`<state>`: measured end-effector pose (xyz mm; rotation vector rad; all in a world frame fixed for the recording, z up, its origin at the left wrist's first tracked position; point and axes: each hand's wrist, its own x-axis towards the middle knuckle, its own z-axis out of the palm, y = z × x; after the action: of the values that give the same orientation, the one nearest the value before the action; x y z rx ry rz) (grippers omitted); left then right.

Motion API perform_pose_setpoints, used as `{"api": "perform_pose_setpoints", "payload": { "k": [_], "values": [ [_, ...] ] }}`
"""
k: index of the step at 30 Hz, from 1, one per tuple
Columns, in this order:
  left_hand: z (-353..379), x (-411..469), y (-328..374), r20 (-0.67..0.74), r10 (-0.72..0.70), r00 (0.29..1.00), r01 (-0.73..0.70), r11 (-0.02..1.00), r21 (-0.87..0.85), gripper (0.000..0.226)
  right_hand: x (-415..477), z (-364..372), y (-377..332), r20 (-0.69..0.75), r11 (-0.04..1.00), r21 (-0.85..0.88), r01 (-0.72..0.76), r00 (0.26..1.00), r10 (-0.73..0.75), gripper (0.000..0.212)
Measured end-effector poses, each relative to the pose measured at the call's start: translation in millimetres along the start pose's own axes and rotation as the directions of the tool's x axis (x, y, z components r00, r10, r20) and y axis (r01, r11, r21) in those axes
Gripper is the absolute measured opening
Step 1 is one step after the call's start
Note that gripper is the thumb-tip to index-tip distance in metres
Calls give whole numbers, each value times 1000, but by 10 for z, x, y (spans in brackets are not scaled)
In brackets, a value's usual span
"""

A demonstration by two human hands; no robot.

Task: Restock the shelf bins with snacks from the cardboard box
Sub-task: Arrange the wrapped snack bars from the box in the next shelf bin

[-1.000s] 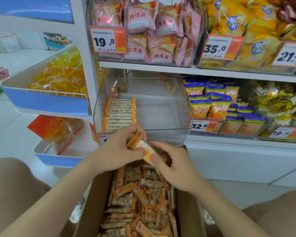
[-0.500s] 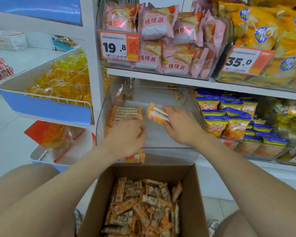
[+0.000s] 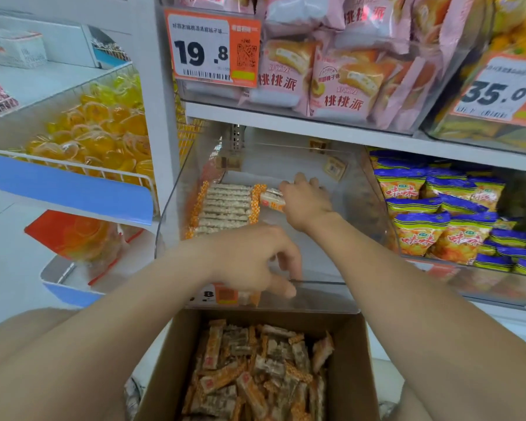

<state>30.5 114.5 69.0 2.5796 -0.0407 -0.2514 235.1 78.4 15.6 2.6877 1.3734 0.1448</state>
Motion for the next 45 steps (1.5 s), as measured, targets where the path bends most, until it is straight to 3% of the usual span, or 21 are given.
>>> {"api": "perform_pose_setpoints", "payload": {
  "k": [6, 12, 21, 24, 26, 32, 35, 37, 40, 42, 45],
  "values": [
    [-110, -7, -144, -134, -283, 950, 304, 935, 183, 55, 62, -16, 51, -76, 983, 104, -155, 984, 163, 31],
    [-31, -58, -364, 26, -473, 881, 449, 852, 269, 73, 109, 21, 118, -31, 960, 272, -74, 996, 85, 27],
    [-40, -12, -301, 20, -485, 874, 456, 835, 307, 64, 40, -56, 81, -139, 982, 157, -109, 982, 132, 39],
    [-36, -25, -240, -62, -483, 874, 471, 806, 359, 63, -52, -97, 73, -185, 994, 42, -103, 977, 109, 48],
    [-33, -71, -178, -154, -458, 875, 481, 796, 368, 58, -174, -179, 61, -226, 997, 33, -64, 972, 70, 41],
    [67, -391, 104, -503, -244, 829, 359, 922, 144, 15, -1017, -603, 13, -321, 932, 322, 167, 945, -58, 20],
    [195, -664, 376, -564, -161, 810, 232, 971, 55, 8, -1675, -847, -23, -337, 816, 493, 301, 931, -140, 15],
    [310, -841, 526, -454, -150, 878, 164, 986, -9, 7, -2056, -975, -58, -227, 724, 600, 340, 940, -253, 15],
    [555, -947, 578, -101, -177, 979, 182, 982, 44, 11, -2355, -725, -152, -54, 764, 521, 382, 907, -417, 17],
    [763, -875, 498, 109, -278, 955, 256, 950, 176, 15, -2455, -389, -251, 91, 823, 422, 380, 886, -455, 22],
    [1066, -661, 275, 213, -374, 903, 324, 916, 236, 11, -2503, 88, -328, 335, 892, 314, 325, 841, -424, 22]
  ]
}}
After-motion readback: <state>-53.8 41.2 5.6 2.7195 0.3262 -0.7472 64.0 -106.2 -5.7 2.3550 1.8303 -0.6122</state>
